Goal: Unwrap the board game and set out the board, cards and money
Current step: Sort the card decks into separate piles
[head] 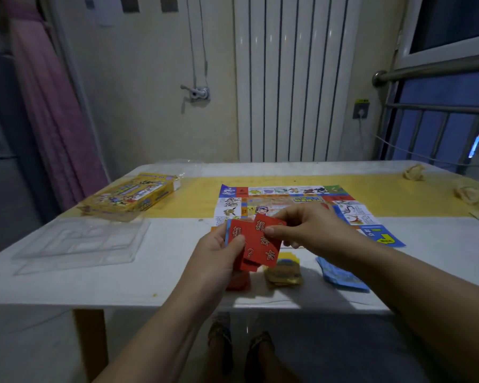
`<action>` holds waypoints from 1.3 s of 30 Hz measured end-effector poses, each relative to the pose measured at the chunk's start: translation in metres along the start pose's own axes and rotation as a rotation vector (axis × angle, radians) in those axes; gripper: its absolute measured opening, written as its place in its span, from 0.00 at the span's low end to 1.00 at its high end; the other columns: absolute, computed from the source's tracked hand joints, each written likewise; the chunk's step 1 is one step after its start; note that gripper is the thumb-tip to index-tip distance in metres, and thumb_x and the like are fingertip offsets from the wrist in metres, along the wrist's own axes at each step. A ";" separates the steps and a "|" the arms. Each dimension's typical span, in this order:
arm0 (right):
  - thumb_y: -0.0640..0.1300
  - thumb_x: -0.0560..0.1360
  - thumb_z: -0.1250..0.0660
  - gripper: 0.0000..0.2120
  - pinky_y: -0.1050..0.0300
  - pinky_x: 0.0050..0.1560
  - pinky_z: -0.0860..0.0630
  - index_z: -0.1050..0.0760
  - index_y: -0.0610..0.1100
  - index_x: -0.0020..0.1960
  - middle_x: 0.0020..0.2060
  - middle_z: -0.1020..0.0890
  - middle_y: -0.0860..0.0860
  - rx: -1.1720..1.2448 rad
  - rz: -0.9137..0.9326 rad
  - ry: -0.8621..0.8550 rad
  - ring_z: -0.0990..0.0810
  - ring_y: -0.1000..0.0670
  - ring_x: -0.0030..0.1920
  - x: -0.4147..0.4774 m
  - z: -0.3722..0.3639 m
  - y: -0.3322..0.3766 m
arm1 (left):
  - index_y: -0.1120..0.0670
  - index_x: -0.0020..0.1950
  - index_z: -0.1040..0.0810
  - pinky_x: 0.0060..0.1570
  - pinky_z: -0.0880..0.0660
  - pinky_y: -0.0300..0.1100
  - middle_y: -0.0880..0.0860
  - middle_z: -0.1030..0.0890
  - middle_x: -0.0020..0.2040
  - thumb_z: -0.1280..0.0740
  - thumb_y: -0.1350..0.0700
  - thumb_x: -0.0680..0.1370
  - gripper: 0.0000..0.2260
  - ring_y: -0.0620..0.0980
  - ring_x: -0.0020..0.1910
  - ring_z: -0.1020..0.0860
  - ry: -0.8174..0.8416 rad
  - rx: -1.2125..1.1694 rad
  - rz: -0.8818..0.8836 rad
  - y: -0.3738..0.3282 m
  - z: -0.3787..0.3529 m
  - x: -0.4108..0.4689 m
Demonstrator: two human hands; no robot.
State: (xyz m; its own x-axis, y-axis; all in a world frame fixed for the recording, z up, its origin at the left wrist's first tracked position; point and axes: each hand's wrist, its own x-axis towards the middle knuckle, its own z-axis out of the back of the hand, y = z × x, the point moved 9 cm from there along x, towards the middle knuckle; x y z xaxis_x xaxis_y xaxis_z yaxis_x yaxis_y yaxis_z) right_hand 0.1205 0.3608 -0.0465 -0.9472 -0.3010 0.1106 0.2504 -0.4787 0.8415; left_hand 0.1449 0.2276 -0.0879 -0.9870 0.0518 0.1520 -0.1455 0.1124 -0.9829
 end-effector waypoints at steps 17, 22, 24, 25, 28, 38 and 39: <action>0.44 0.74 0.31 0.04 0.67 0.32 0.31 0.21 0.47 0.48 0.36 0.19 0.53 0.142 -0.001 0.024 0.25 0.59 0.33 0.022 -0.053 0.014 | 0.59 0.51 0.21 0.40 0.19 0.42 0.57 0.15 0.43 0.34 0.67 0.74 0.07 0.51 0.39 0.17 -0.210 -0.304 -0.004 0.009 0.063 -0.004; 0.42 0.73 0.30 0.02 0.61 0.39 0.25 0.22 0.46 0.46 0.42 0.17 0.49 0.250 -0.038 0.018 0.20 0.55 0.39 0.024 -0.055 0.006 | 0.59 0.48 0.22 0.36 0.19 0.41 0.58 0.16 0.41 0.32 0.67 0.72 0.07 0.51 0.36 0.17 -0.229 -0.389 0.020 0.007 0.062 -0.005; 0.40 0.74 0.31 0.02 0.58 0.45 0.20 0.22 0.44 0.47 0.46 0.16 0.45 0.328 -0.051 0.037 0.17 0.51 0.45 0.025 -0.057 0.005 | 0.60 0.49 0.22 0.34 0.19 0.42 0.57 0.16 0.40 0.32 0.67 0.72 0.07 0.51 0.35 0.17 -0.213 -0.446 0.047 0.006 0.057 -0.006; 0.39 0.74 0.32 0.03 0.56 0.47 0.20 0.23 0.43 0.47 0.47 0.17 0.44 0.354 -0.055 0.044 0.17 0.49 0.47 0.025 -0.058 0.004 | 0.61 0.50 0.22 0.33 0.20 0.42 0.58 0.16 0.40 0.32 0.67 0.72 0.08 0.51 0.36 0.17 -0.208 -0.467 0.066 0.007 0.056 -0.007; 0.39 0.74 0.32 0.04 0.54 0.48 0.20 0.23 0.41 0.48 0.48 0.17 0.42 0.359 -0.058 0.057 0.17 0.46 0.48 0.026 -0.058 0.003 | 0.61 0.56 0.23 0.34 0.19 0.44 0.59 0.16 0.46 0.32 0.65 0.71 0.13 0.52 0.40 0.16 -0.174 -0.505 0.137 0.010 0.051 -0.008; 0.40 0.73 0.31 0.03 0.64 0.39 0.21 0.22 0.45 0.47 0.42 0.16 0.48 0.250 -0.026 -0.018 0.18 0.56 0.40 0.023 -0.047 0.006 | 0.60 0.54 0.23 0.36 0.19 0.43 0.59 0.16 0.45 0.36 0.66 0.76 0.08 0.52 0.42 0.17 -0.137 -0.467 0.174 0.013 0.045 -0.011; 0.41 0.73 0.31 0.03 0.68 0.35 0.23 0.22 0.45 0.47 0.41 0.16 0.50 0.220 0.000 -0.032 0.18 0.60 0.36 0.021 -0.046 0.010 | 0.60 0.54 0.23 0.37 0.19 0.43 0.58 0.15 0.44 0.36 0.66 0.76 0.07 0.52 0.42 0.17 -0.153 -0.436 0.167 0.013 0.047 -0.010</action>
State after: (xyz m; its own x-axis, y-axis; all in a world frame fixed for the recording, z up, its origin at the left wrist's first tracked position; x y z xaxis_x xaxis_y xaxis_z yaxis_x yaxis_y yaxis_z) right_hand 0.1118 0.3120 -0.0602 -0.9539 -0.2730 0.1247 0.2044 -0.2865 0.9360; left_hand 0.1501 0.1824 -0.1074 -0.9979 -0.0379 -0.0532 0.0256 0.5214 -0.8530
